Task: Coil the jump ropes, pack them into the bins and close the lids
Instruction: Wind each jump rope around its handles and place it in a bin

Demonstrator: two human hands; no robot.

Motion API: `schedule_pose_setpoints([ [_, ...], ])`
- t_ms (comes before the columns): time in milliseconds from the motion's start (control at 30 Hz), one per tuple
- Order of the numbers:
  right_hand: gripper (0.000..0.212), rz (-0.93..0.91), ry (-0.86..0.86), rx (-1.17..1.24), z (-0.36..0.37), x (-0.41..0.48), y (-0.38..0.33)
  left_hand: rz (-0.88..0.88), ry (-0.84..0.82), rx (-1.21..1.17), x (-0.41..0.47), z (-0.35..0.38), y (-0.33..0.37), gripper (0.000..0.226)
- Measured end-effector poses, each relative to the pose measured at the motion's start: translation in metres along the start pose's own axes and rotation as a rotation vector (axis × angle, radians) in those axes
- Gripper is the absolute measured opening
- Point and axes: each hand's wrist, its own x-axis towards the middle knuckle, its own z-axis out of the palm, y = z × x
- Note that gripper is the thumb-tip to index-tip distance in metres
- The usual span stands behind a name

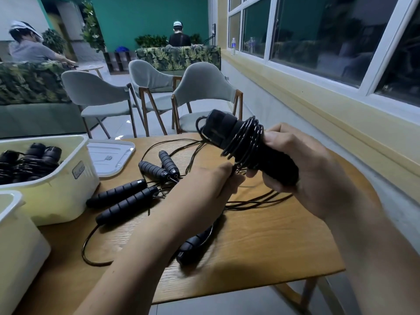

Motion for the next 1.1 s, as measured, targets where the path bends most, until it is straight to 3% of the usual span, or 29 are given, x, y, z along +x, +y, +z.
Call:
schedule_pose_setpoints([
  [233, 0.026, -0.092, 0.269, -0.407, -0.001, -0.003, 0.004, 0.062, -0.003, 0.018, -0.003, -0.002, 0.003, 0.029],
  [433, 0.039, 0.009, 0.268, -0.660, -0.010, -0.004, 0.006, 0.117, -0.010, -0.241, -0.007, -0.014, 0.002, 0.008],
  [633, 0.037, 0.127, 0.134, -0.782, -0.014, -0.007, -0.001, 0.116, -0.003, -0.236, -0.007, -0.020, -0.007, 0.013],
  [733, 0.038, 0.206, -0.024, -0.782, -0.018, -0.010, -0.008, 0.098, 0.019, -0.206, -0.008, -0.023, -0.008, 0.010],
  [833, 0.037, 0.269, -0.210, -0.665, -0.017, -0.015, -0.014, 0.093, 0.038, -0.298, -0.007, -0.026, -0.008, 0.005],
  [1100, 0.030, 0.334, -0.482, -0.419, -0.021, -0.019, -0.017, 0.199, 0.117, -0.411, -0.004, -0.024, -0.013, 0.023],
])
